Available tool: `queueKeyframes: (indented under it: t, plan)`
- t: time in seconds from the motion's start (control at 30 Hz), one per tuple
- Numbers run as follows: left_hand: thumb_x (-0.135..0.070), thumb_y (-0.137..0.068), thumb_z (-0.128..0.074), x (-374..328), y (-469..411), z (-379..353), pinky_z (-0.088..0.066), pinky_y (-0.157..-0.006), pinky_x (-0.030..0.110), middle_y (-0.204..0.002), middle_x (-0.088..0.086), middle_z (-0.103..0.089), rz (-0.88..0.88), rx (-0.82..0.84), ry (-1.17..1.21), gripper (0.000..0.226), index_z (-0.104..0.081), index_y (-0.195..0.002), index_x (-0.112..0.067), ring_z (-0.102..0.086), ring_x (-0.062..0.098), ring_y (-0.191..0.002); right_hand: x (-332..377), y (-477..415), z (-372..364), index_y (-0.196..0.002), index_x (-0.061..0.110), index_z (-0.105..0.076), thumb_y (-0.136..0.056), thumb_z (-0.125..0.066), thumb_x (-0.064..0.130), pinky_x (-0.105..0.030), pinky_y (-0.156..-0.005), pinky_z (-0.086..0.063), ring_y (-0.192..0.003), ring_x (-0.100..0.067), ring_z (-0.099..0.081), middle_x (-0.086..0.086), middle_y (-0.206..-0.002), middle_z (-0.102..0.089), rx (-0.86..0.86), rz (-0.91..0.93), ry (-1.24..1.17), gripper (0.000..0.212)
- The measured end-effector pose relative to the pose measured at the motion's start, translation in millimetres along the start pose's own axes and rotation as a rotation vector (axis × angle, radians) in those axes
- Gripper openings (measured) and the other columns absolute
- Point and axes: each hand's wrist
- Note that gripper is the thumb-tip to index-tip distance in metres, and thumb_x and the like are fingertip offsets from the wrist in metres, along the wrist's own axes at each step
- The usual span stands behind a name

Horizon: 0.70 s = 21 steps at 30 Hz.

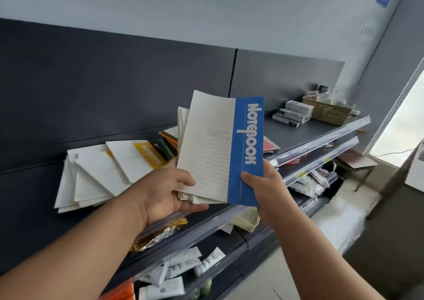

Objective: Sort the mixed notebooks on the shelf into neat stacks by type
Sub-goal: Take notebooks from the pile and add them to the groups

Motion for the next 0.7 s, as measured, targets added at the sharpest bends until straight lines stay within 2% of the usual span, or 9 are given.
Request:
queueKeyframes:
  t: [0.1, 0.2, 0.3, 0.43, 0.5, 0.6, 0.7]
  plan:
    - [0.019, -0.085, -0.041, 7.4, -33.5, -17.2, -0.059, -0.058, 0.035, -0.113, 0.018, -0.068, -0.032, -0.005, -0.005, 0.056, -0.054, -0.126, -0.017, -0.067, 0.034, -0.091, -3.1, -19.4, 23.3, -0.111, 0.028, -0.06, -0.093, -0.06, 0.003, -0.045, -0.082, -0.057, -0.095, -0.023, -0.071, 0.002, -0.104, -0.074, -0.064, 0.003, -0.052, 0.031]
    - [0.021, -0.083, -0.046, 12.4, -68.8, -27.5, -0.056, -0.055, 0.029, -0.114, 0.017, -0.067, -0.053, -0.004, -0.025, 0.057, -0.054, -0.125, -0.016, -0.064, 0.031, -0.093, -6.3, -41.4, 38.5, -0.109, 0.029, -0.058, -0.092, -0.06, 0.003, -0.042, -0.079, -0.057, -0.095, -0.022, -0.07, 0.001, -0.106, -0.072, -0.127, 0.006, -0.062, 0.032]
    - [0.022, -0.081, -0.05, 11.2, -105.2, -34.0, -0.057, -0.059, 0.029, -0.112, 0.014, -0.068, -0.068, 0.03, -0.049, 0.059, -0.055, -0.122, -0.019, -0.064, 0.031, -0.097, -6.1, -68.1, 52.3, -0.108, 0.028, -0.058, -0.092, -0.062, 0.003, -0.033, -0.067, -0.056, -0.087, -0.017, -0.071, 0.003, -0.101, -0.073, -0.181, 0.011, -0.044, 0.03]
    - [0.023, -0.085, -0.046, 2.1, -152.6, -45.2, -0.06, -0.07, 0.038, -0.112, 0.015, -0.068, -0.09, 0.066, -0.043, 0.058, -0.053, -0.122, -0.021, -0.067, 0.033, -0.098, 2.5, -110.4, 66.9, -0.112, 0.021, -0.059, -0.091, -0.062, 0.002, -0.032, -0.062, -0.057, -0.084, -0.019, -0.072, -0.001, -0.101, -0.073, -0.216, -0.007, -0.06, 0.029]
    - [0.023, -0.086, -0.042, -4.9, -175.7, -48.5, -0.061, -0.07, 0.043, -0.112, 0.015, -0.068, -0.1, 0.067, -0.029, 0.057, -0.053, -0.119, -0.023, -0.068, 0.033, -0.097, 6.5, -133.7, 72.9, -0.114, 0.018, -0.059, -0.091, -0.063, 0.003, -0.036, -0.065, -0.058, -0.087, -0.021, -0.072, -0.004, -0.103, -0.073, -0.212, -0.023, -0.069, 0.028]
    - [0.021, -0.087, -0.037, -14.3, -208.6, -48.9, -0.061, -0.071, 0.043, -0.112, 0.014, -0.068, -0.135, 0.027, -0.041, 0.059, -0.051, -0.123, -0.023, -0.068, 0.033, -0.097, 5.6, -168.2, 82.5, -0.116, 0.018, -0.059, -0.091, -0.064, 0.004, -0.044, -0.078, -0.058, -0.093, -0.025, -0.072, -0.004, -0.104, -0.074, -0.203, -0.038, -0.09, 0.029]
    - [0.022, -0.087, -0.034, -17.6, -234.1, -47.1, -0.061, -0.07, 0.042, -0.111, 0.014, -0.069, -0.142, -0.047, -0.019, 0.063, -0.05, -0.127, -0.024, -0.069, 0.033, -0.094, 0.8, -200.7, 92.7, -0.112, 0.019, -0.061, -0.091, -0.063, 0.002, -0.04, -0.073, -0.059, -0.089, -0.022, -0.072, -0.003, -0.101, -0.075, -0.167, -0.051, -0.085, 0.026]
Point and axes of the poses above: each hand's wrist, its own y-axis away from the middle knuckle, its own z-axis out of the back of the hand, x = y × z
